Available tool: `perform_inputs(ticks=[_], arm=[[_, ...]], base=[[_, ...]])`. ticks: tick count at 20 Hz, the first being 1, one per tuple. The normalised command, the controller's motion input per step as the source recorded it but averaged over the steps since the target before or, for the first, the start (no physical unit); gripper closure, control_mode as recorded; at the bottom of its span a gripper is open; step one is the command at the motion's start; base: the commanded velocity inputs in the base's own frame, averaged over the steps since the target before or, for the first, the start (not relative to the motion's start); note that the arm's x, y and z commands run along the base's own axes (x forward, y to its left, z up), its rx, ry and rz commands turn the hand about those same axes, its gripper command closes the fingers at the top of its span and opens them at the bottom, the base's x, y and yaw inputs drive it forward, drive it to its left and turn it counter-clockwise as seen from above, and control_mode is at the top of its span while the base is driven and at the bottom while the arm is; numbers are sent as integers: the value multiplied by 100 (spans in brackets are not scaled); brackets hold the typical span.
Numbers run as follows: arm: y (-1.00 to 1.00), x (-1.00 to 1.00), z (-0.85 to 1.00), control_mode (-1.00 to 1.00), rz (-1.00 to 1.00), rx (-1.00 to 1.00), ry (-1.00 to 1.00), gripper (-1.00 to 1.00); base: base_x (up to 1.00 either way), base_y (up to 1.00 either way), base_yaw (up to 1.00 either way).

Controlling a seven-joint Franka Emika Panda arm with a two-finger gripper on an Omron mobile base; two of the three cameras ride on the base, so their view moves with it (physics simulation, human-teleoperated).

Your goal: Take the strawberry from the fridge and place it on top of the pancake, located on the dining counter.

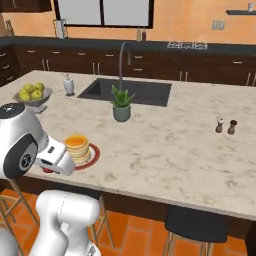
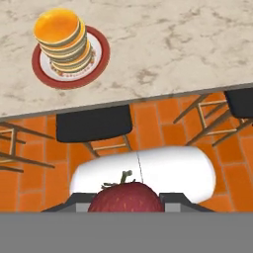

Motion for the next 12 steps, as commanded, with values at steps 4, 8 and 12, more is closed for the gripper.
perform_inputs(ticks=[4, 8, 12], arm=[[0, 0, 0, 100, 0, 0, 0, 100], [0, 0, 0, 100, 0, 0, 0, 100], [0, 0, 0, 100, 0, 0, 0, 100]], base=[[12, 70, -43], [16, 59, -32], [31, 21, -1]])
